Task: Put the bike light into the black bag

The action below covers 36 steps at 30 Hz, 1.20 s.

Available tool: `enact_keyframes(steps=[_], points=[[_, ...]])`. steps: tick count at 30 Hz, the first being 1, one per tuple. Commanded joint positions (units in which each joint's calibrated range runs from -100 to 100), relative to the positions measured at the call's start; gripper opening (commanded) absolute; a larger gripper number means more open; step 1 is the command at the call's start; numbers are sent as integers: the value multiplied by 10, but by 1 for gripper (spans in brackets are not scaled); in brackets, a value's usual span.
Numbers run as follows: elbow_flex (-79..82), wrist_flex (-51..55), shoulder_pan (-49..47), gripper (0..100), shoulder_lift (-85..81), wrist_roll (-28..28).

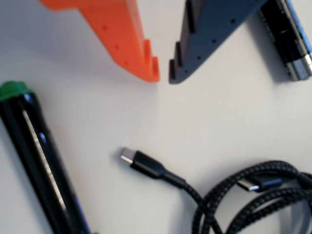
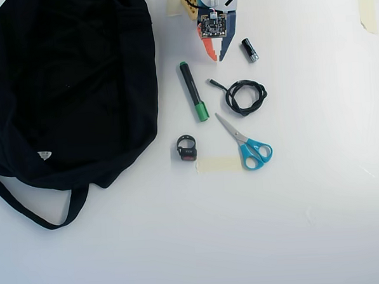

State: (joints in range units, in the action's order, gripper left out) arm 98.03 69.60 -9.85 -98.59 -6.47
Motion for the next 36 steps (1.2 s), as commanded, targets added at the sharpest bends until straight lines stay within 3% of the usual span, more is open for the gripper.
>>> enact_keyframes(steps=[1,6,19,27,36], points=[[7,-13,-5,3,7,2],[-56,-60,-6,3,59,2],[-416,-113,-8,3,349,-3],[-581,-351,-11,3,521,0],[-767,-488,-6,3,716,3]])
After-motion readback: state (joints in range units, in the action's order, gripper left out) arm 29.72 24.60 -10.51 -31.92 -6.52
